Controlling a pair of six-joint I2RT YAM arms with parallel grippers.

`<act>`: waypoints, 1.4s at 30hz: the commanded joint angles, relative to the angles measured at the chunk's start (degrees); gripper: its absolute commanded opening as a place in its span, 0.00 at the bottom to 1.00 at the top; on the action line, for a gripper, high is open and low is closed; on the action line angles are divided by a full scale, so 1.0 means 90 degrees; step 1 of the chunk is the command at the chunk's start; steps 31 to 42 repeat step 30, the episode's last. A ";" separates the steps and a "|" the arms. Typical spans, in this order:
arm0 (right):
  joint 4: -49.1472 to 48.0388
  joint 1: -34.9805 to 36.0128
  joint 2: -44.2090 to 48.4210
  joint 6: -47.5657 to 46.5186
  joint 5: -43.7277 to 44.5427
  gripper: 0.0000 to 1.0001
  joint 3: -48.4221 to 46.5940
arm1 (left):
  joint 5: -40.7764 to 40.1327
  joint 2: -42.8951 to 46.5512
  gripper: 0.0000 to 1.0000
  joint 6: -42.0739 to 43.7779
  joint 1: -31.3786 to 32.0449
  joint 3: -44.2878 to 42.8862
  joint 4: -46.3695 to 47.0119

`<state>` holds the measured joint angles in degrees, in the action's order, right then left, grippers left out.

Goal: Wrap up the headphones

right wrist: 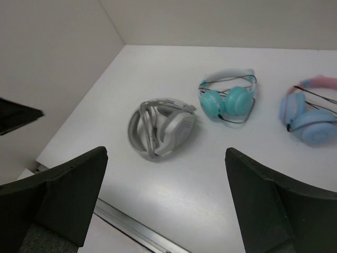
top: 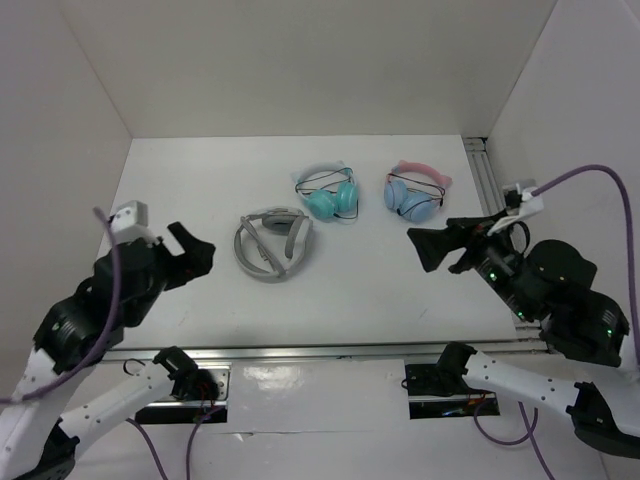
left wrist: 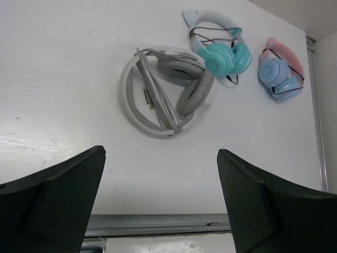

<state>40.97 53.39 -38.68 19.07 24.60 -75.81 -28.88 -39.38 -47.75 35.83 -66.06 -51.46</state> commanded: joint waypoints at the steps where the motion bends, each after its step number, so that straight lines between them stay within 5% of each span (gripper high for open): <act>1: 0.1715 -0.0033 0.0098 0.0263 0.0879 1.00 -0.0365 | -0.0306 0.0712 1.00 0.0617 0.0032 -0.0335 -0.1097; 6: 0.3131 -0.0374 0.0312 0.0264 0.1407 1.00 -0.0941 | -0.0433 0.1171 1.00 0.0531 0.0032 -0.0911 -0.2046; 12: 0.3543 -0.0775 0.0752 0.0225 0.0920 1.00 -0.1439 | -0.0433 0.1660 1.00 0.0208 0.0032 -0.1701 -0.2943; 42: 0.3748 -0.1166 0.0870 0.0313 0.0509 1.00 -0.1694 | -0.0014 0.2168 1.00 0.0579 0.0032 -0.1586 -0.2944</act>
